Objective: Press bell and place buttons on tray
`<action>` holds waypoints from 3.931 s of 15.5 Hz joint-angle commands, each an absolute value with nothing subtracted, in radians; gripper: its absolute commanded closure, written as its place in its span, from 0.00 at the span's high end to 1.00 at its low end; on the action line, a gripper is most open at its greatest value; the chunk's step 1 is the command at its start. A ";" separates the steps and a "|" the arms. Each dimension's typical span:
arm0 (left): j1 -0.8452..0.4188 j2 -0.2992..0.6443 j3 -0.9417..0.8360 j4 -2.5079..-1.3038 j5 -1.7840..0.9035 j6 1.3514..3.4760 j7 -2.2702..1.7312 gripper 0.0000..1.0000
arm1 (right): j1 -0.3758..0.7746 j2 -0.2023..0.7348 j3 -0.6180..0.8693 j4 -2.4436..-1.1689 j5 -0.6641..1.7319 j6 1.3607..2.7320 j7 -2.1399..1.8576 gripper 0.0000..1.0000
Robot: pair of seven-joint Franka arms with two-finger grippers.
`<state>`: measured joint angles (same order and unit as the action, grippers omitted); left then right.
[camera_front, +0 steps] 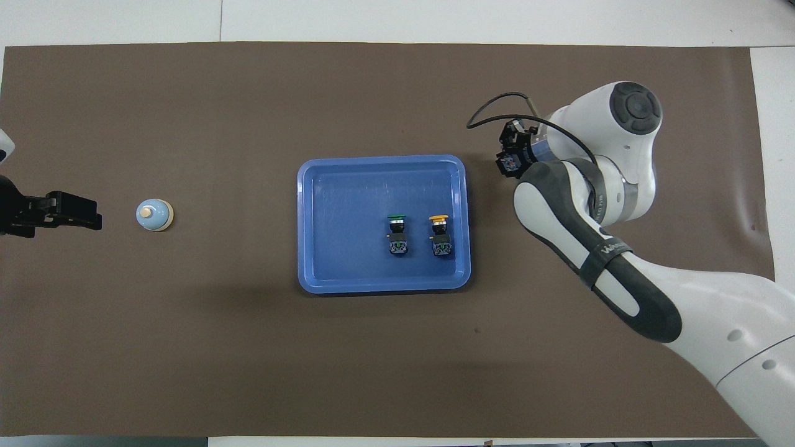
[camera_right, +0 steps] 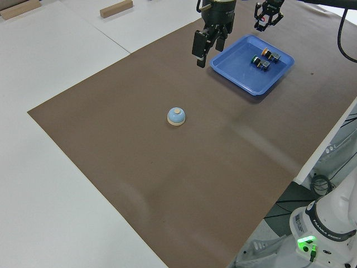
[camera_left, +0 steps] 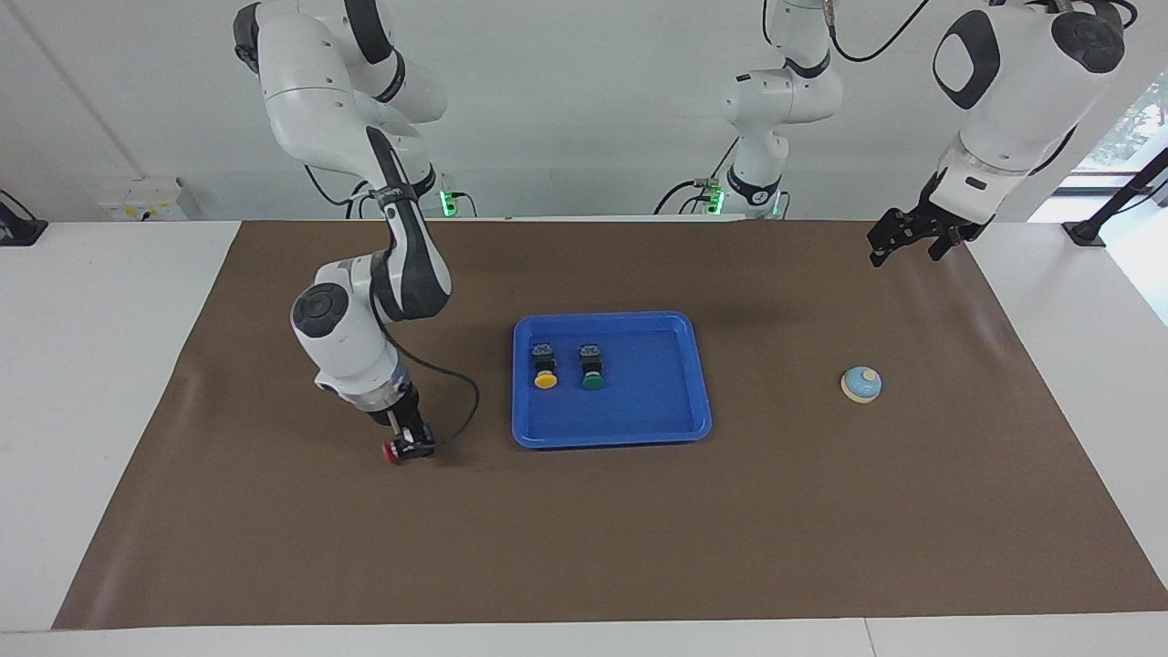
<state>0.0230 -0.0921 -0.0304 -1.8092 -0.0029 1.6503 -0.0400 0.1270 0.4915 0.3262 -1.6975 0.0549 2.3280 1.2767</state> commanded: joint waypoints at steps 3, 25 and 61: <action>0.014 -0.100 -0.020 -1.807 -0.006 1.652 -0.044 1.00 | 0.378 0.488 0.322 -1.654 0.000 2.266 1.099 0.00; 0.014 -0.100 -0.020 -1.807 -0.006 1.652 -0.043 1.00 | 0.471 0.522 0.325 -1.597 -0.084 2.267 0.629 0.00; 0.014 -0.100 -0.020 -1.807 -0.006 1.652 -0.044 1.00 | -0.222 0.051 0.310 -1.675 -0.081 1.674 0.158 1.00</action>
<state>0.0230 -0.0921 -0.0304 -1.8092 -0.0029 1.6503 -0.0400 -0.1930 0.1072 0.2997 -1.5842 -0.0924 1.6594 0.1849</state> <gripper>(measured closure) 0.000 0.000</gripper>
